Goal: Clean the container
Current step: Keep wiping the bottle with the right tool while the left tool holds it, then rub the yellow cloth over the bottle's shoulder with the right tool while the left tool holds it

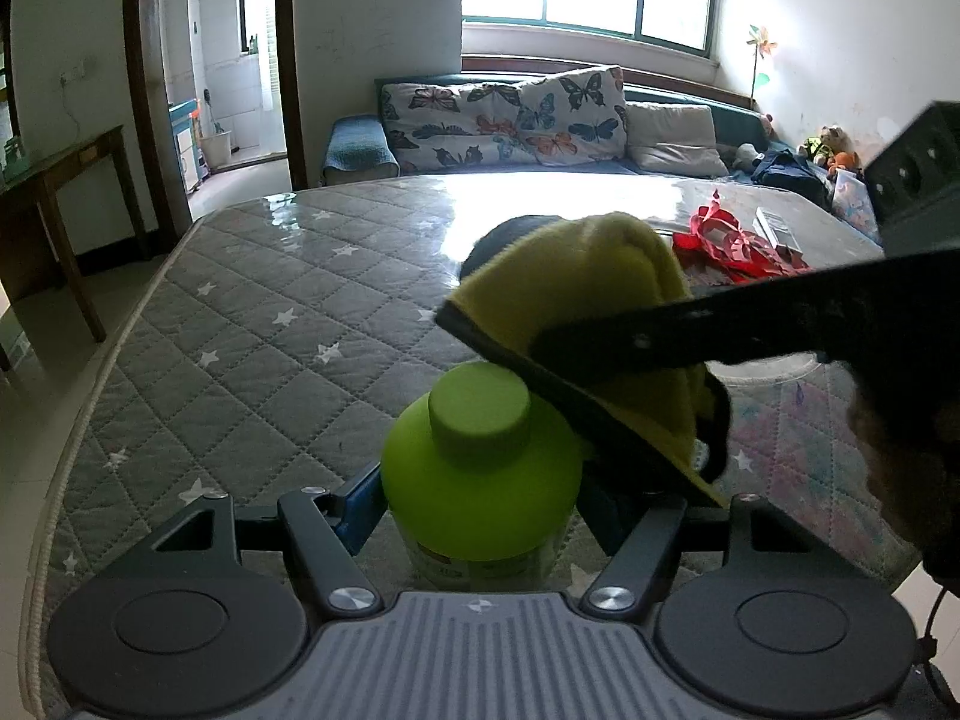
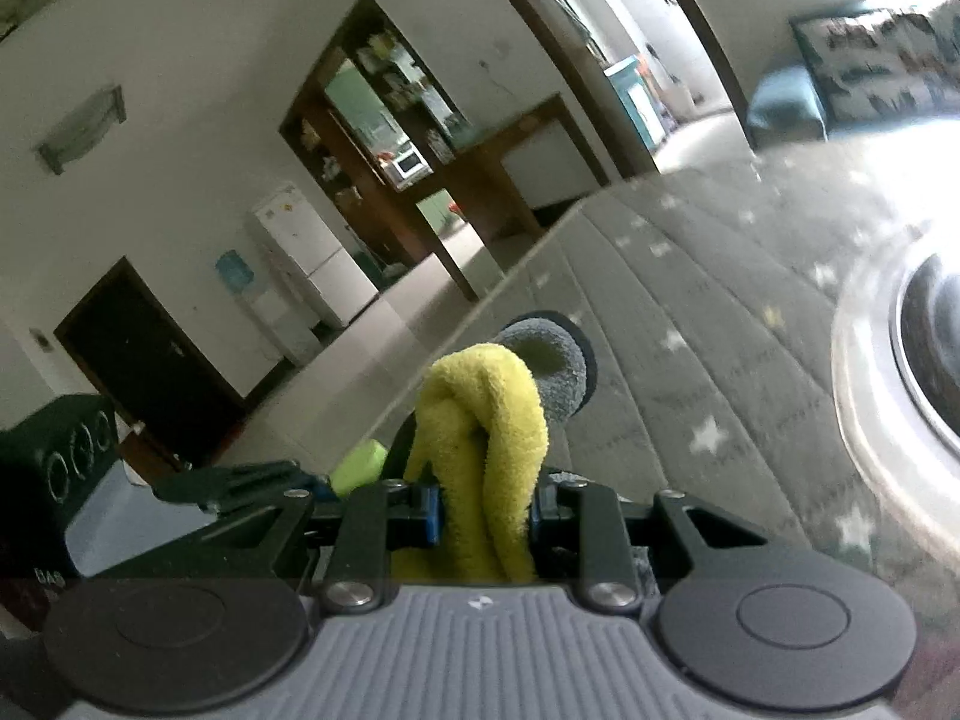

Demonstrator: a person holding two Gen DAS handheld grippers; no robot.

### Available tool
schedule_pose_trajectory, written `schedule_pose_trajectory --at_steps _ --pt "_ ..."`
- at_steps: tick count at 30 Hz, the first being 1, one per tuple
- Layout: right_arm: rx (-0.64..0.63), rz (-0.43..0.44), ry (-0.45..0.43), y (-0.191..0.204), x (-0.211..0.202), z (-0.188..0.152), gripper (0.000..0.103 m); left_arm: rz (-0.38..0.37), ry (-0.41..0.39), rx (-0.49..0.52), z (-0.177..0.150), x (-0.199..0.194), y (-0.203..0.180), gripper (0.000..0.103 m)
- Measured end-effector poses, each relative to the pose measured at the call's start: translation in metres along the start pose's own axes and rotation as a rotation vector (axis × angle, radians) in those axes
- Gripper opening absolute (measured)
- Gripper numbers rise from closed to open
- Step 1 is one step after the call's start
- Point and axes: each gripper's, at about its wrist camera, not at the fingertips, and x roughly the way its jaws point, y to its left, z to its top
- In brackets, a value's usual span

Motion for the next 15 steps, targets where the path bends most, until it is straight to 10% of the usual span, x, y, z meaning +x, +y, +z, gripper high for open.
schedule_pose_trajectory --at_steps 15 --pt "0.081 -0.043 0.093 -0.033 0.048 -0.006 0.025 0.001 0.003 -0.006 -0.002 -0.002 0.002 0.072"
